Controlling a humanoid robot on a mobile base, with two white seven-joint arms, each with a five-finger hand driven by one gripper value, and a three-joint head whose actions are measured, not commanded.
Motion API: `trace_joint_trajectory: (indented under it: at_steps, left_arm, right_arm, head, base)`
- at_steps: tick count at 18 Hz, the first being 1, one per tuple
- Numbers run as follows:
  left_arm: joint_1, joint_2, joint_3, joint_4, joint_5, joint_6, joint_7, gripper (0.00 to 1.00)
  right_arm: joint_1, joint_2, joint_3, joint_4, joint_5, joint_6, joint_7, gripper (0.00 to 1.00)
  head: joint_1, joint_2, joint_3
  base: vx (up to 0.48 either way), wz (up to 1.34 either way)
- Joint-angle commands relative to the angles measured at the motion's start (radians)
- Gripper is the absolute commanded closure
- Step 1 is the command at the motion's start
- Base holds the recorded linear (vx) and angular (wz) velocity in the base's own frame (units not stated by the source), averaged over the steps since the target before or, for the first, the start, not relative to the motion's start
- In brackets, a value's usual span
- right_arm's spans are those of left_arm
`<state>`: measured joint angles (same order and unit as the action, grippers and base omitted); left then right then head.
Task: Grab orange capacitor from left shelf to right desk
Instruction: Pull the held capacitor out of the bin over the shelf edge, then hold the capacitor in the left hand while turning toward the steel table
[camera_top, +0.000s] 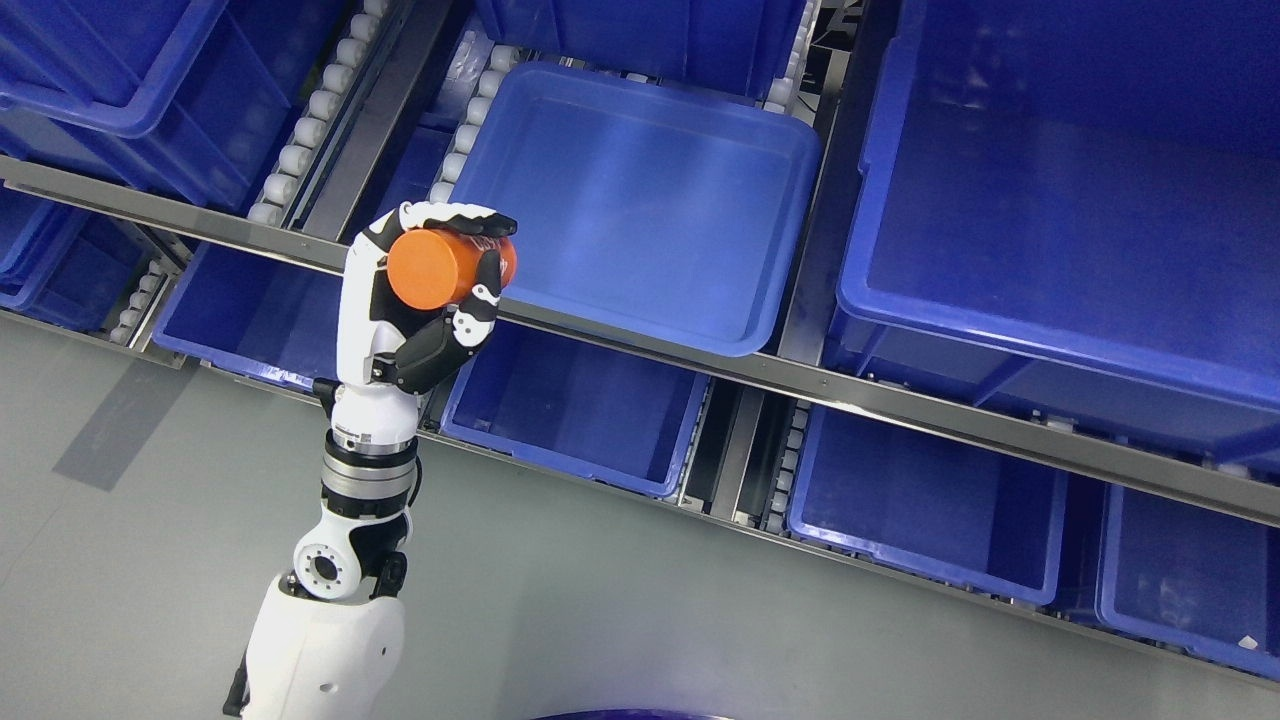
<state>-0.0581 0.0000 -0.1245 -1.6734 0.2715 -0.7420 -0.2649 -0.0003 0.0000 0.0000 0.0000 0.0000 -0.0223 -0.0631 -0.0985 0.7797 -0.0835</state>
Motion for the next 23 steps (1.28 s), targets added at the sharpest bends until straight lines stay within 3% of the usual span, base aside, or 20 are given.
trace_joint_trajectory:
  at_steps: [1,23]
  left_arm:
    - [0.014,0.017,-0.006,-0.046,0.0,-0.01,-0.002,0.98]
    - [0.012,0.017,-0.027,-0.046,0.0,-0.019,-0.002,0.99]
  right_arm:
    - [0.02,-0.018,-0.017,-0.017,0.003,0.001,0.0,0.0]
    - [0.02,-0.018,-0.017,-0.017,0.003,0.001,0.0,0.0]
  head:
    - [0.0,0.0,0.0]
    - [0.0,0.0,0.0]
  base:
    - [-0.103,-0.01]
    - [-0.215,-0.31]
